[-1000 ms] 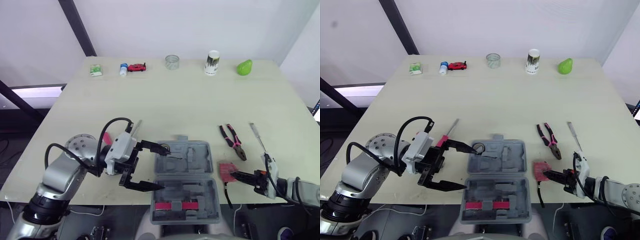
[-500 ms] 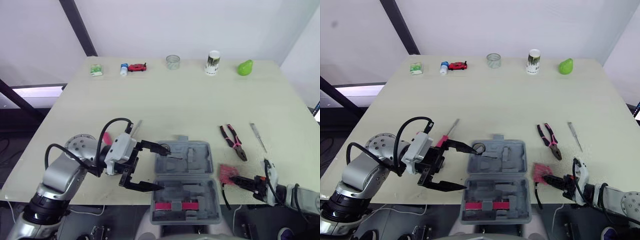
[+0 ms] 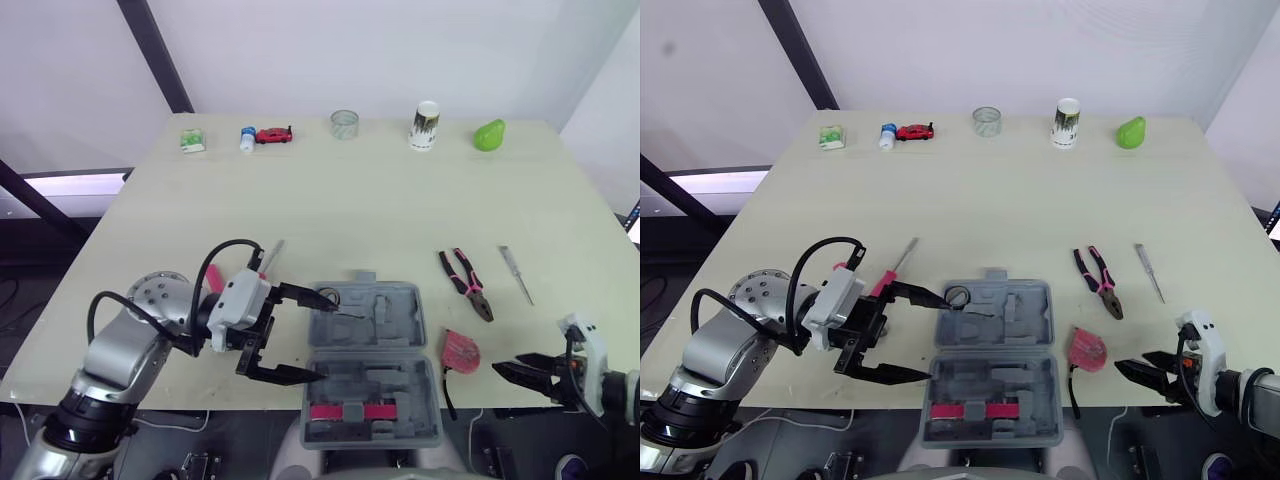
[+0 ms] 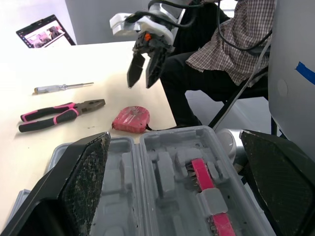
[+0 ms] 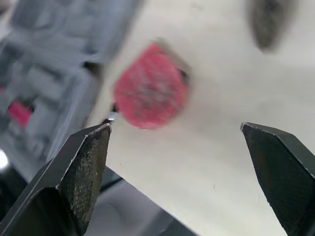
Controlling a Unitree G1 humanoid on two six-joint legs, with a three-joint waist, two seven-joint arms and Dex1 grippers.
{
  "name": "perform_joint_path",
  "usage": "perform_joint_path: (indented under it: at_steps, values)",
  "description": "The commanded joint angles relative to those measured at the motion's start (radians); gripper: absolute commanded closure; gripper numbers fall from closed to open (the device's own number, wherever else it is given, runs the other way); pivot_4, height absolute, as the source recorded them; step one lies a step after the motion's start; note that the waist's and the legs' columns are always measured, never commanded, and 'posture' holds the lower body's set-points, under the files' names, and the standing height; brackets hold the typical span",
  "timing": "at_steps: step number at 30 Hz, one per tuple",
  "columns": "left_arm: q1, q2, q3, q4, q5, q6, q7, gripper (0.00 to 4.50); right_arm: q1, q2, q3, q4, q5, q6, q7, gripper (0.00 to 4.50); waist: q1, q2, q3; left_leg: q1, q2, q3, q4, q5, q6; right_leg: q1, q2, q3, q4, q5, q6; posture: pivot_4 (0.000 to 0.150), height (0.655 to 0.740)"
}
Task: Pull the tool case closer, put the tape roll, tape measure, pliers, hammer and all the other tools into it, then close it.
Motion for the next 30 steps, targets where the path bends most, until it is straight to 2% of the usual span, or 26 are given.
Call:
perform_joint_path:
  at_steps: [1,3,7,13,19,30]
  values:
    - [-0.009,0.001,0.017,-0.011,-0.013,-0.019,-0.012,0.0,0.0,0.033,0.061,-0.017,-0.179,-0.278,0.087,0.05,0.001,0.0,0.0,0.0,0.0,0.0,0.0,0.0,0.0,0.0,0.0,0.0,0.0,0.0,0.0,0.15,0.74]
    - [-0.011,0.002,0.018,-0.013,-0.016,-0.019,-0.013,0.0,-0.009,0.073,0.114,0.02,-0.286,-0.448,0.115,0.05,0.001,0.0,0.0,0.0,0.0,0.0,0.0,0.0,0.0,0.0,0.0,0.0,0.0,0.0,0.0,0.15,0.74]
    - [-0.02,0.005,0.011,-0.01,-0.005,-0.025,-0.021,0.0,-0.053,0.139,0.178,0.131,-0.398,-0.59,0.118,0.05,0.002,0.0,0.0,0.0,0.0,0.0,0.0,0.0,0.0,0.0,0.0,0.0,0.0,0.0,0.0,0.15,0.74]
    - [-0.036,0.0,0.006,-0.005,-0.002,-0.032,-0.021,0.0,-0.136,0.233,0.199,0.263,-0.455,-0.756,0.121,0.05,0.0,0.0,0.0,0.001,0.0,0.001,0.002,0.0,0.0,0.0,0.0,0.001,0.001,0.0,0.0,0.15,0.74]
    - [-0.052,-0.006,-0.003,0.009,0.005,-0.04,-0.022,0.0,-0.159,0.253,0.209,0.375,-0.489,-0.848,0.158,0.05,0.003,0.0,0.0,0.001,0.0,0.001,0.002,0.0,0.0,0.001,-0.001,0.0,0.001,0.0,0.0,0.15,0.74]
    - [-0.061,-0.01,-0.008,0.012,0.005,-0.039,-0.025,0.0,-0.2,0.263,0.241,0.382,-0.567,-0.803,0.119,0.05,0.001,0.001,0.0,0.001,0.0,0.0,0.002,0.0,0.0,0.001,0.0,0.001,0.001,0.0,-0.001,0.15,0.74]
